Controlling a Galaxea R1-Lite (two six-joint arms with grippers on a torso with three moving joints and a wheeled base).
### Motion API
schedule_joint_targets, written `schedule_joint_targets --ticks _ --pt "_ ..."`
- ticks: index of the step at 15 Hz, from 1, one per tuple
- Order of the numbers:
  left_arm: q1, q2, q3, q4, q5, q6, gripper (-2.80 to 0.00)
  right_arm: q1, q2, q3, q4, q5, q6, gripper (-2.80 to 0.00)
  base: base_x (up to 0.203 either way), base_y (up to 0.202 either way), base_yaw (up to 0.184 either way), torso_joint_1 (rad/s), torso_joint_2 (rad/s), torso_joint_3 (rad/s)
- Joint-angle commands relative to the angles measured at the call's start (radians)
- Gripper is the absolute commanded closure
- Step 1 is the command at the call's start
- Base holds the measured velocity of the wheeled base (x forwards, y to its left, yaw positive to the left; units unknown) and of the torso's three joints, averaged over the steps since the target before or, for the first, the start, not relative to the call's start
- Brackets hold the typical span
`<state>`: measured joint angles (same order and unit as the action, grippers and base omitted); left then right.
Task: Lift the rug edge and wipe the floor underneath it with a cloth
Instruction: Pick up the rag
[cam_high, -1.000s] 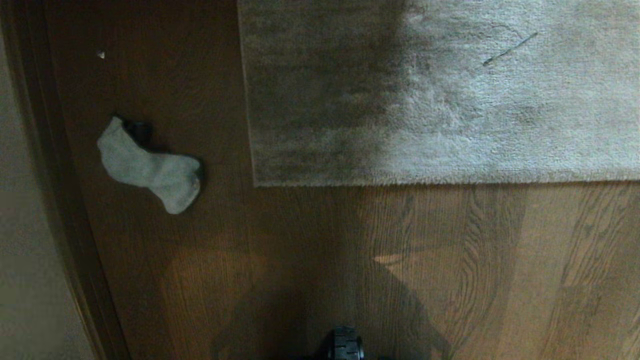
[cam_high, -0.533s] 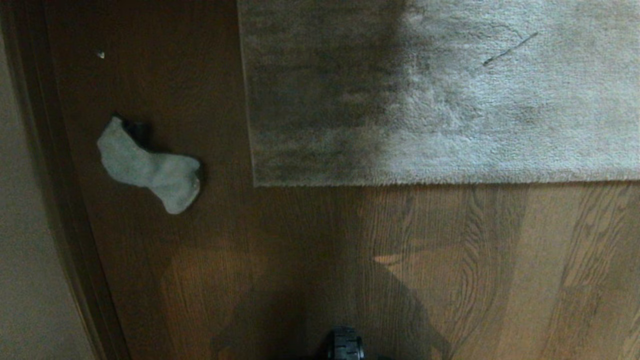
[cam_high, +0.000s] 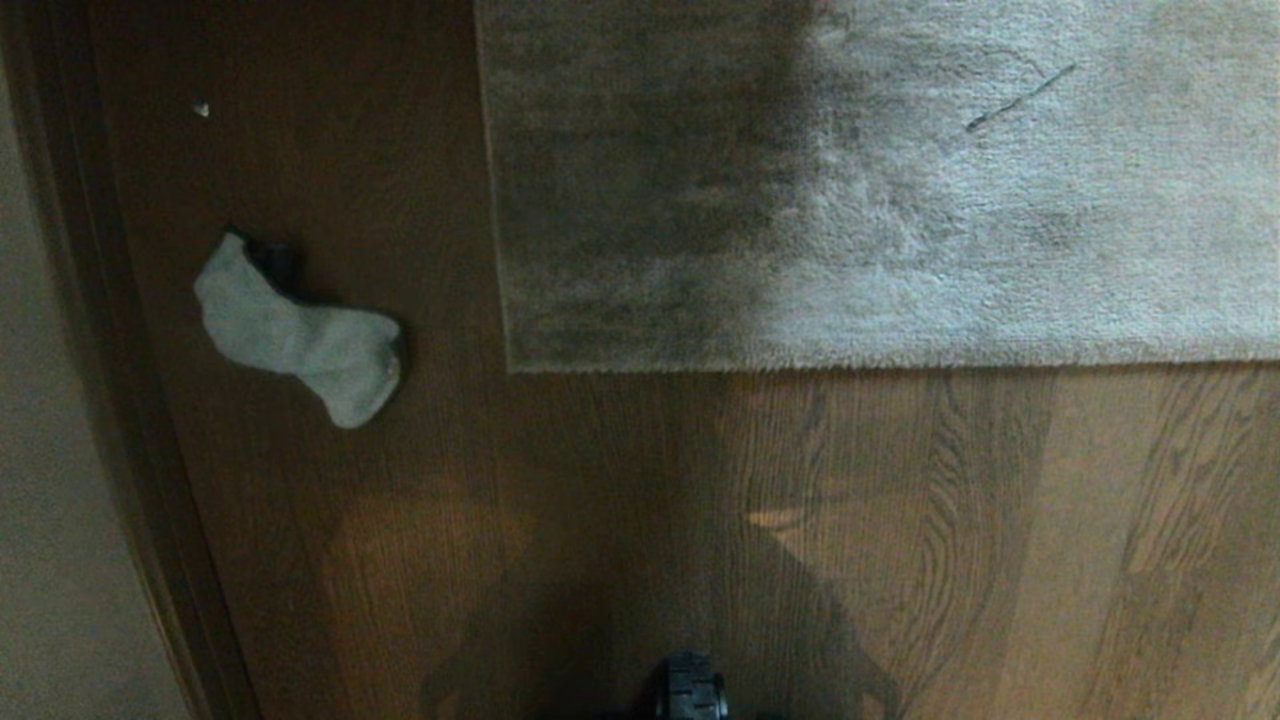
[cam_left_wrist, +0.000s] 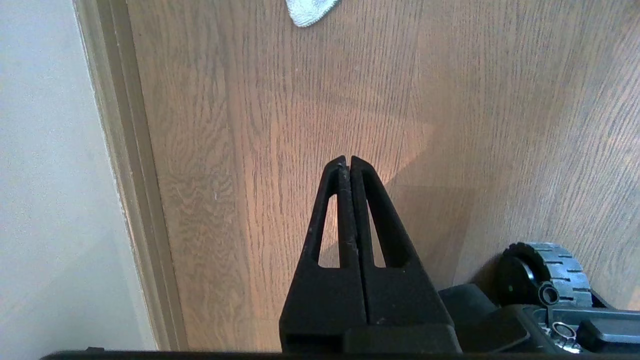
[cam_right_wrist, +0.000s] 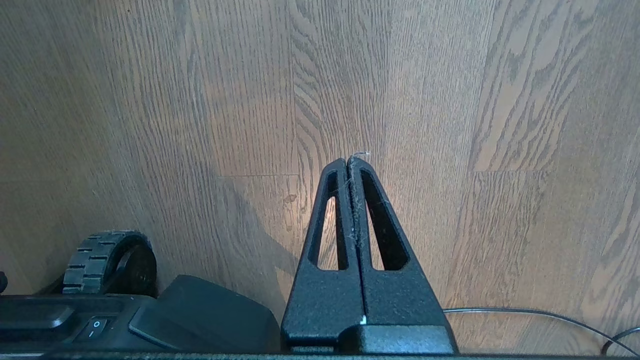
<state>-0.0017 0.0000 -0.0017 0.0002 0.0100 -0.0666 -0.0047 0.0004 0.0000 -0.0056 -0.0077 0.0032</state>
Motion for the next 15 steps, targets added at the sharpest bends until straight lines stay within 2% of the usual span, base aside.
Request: schedule_joint_targets --ticks 1,15 --pt "0.0 0.0 0.0 0.001 0.001 0.001 0.0 0.0 0.0 0.0 -0.001 0.0 0.001 0.0 0.0 0.0 0.0 0.0 0.0 0.0" --pt "0.0 0.0 0.0 0.0 0.001 -0.001 0.0 0.0 0.0 0.0 -0.001 0.0 0.001 0.0 0.0 0.0 0.0 0.0 0.0 0.0"
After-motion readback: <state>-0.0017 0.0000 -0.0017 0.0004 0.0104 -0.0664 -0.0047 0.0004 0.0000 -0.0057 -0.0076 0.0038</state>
